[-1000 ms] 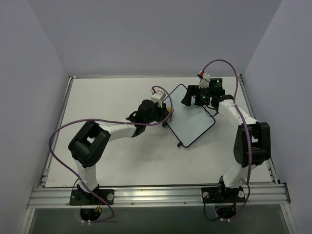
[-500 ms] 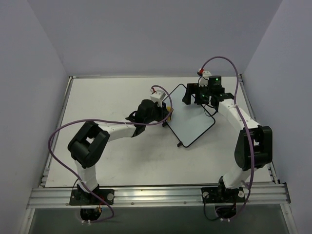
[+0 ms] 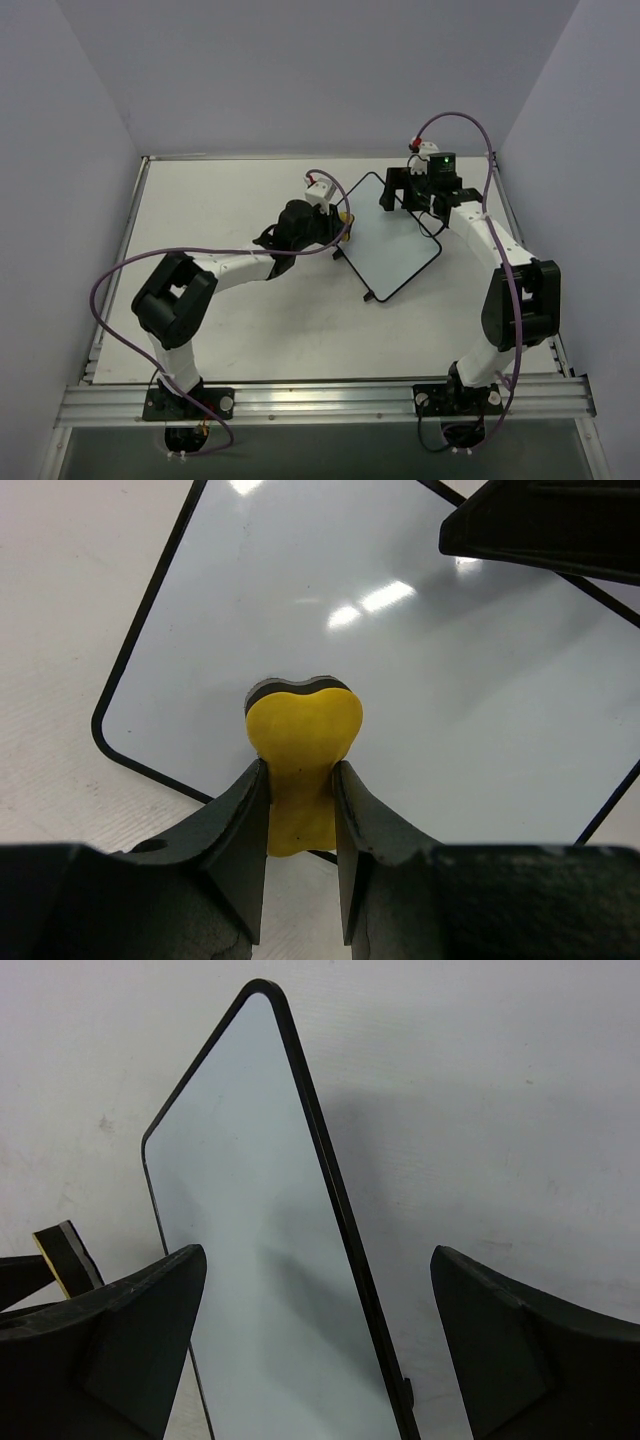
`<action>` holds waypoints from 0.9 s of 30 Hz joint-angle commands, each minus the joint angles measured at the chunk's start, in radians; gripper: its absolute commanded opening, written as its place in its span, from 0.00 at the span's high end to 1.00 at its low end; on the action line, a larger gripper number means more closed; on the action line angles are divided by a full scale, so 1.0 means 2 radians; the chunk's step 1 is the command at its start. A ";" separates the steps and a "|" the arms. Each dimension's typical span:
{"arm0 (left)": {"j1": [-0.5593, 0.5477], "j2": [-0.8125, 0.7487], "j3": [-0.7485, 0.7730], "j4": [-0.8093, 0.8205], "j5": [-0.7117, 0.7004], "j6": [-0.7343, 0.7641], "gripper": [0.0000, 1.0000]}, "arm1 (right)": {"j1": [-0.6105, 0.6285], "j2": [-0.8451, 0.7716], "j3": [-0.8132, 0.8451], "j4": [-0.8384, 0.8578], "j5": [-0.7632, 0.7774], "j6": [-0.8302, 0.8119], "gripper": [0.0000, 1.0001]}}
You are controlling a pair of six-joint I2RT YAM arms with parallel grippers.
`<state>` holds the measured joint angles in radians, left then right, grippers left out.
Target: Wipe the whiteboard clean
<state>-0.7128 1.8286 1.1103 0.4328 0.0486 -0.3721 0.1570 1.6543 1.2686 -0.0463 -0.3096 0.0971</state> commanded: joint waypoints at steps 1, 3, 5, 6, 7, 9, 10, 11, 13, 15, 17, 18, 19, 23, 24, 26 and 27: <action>0.009 -0.028 0.006 -0.002 -0.010 0.003 0.98 | 0.001 -0.032 0.029 -0.007 0.017 0.001 0.10; 0.014 -0.033 0.009 -0.012 -0.020 -0.005 0.98 | 0.001 -0.033 0.038 -0.011 0.023 0.002 0.09; 0.025 -0.038 0.012 -0.038 -0.048 -0.014 0.98 | 0.001 -0.035 0.044 -0.017 0.034 0.004 0.09; 0.030 -0.044 0.016 -0.047 -0.055 -0.026 0.98 | 0.001 -0.036 0.054 -0.021 0.042 0.005 0.09; 0.043 -0.048 0.019 -0.058 -0.063 -0.033 0.98 | 0.001 -0.035 0.061 -0.032 0.051 0.007 0.09; 0.059 -0.051 0.032 -0.108 -0.098 -0.053 0.98 | 0.001 -0.033 0.074 -0.043 0.079 0.011 0.09; 0.076 -0.049 0.052 -0.151 -0.107 -0.058 0.98 | 0.001 -0.030 0.087 -0.056 0.087 0.012 0.09; 0.086 -0.046 0.066 -0.177 -0.119 -0.065 0.98 | 0.001 -0.029 0.093 -0.063 0.094 0.013 0.09; 0.120 -0.034 0.104 -0.242 -0.151 -0.083 0.98 | 0.001 -0.032 0.103 -0.071 0.106 0.016 0.09; 0.141 -0.015 0.133 -0.276 -0.182 -0.093 0.98 | 0.001 -0.034 0.106 -0.073 0.107 0.018 0.09; 0.172 0.007 0.193 -0.335 -0.195 -0.095 0.98 | 0.001 -0.037 0.110 -0.077 0.106 0.023 0.09; 0.182 0.040 0.219 -0.359 -0.198 -0.100 0.97 | 0.001 -0.037 0.112 -0.083 0.106 0.026 0.09; 0.191 0.057 0.245 -0.403 -0.205 -0.103 0.97 | 0.001 -0.037 0.113 -0.085 0.108 0.027 0.09; 0.228 0.133 0.350 -0.466 -0.215 -0.112 0.88 | 0.001 -0.047 0.105 -0.085 0.106 0.028 0.09; 0.233 0.143 0.363 -0.485 -0.215 -0.114 0.85 | 0.001 -0.049 0.106 -0.089 0.107 0.028 0.09; 0.241 0.169 0.391 -0.499 -0.212 -0.118 0.84 | 0.001 -0.051 0.107 -0.093 0.106 0.028 0.09; 0.247 0.174 0.397 -0.502 -0.212 -0.118 0.81 | 0.001 -0.051 0.107 -0.093 0.104 0.028 0.09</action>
<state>-0.2367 2.1265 1.8271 -0.4191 -0.3527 -0.5823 0.1570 1.6058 1.4590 -0.2131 -0.1162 0.1421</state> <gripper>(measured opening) 0.356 0.906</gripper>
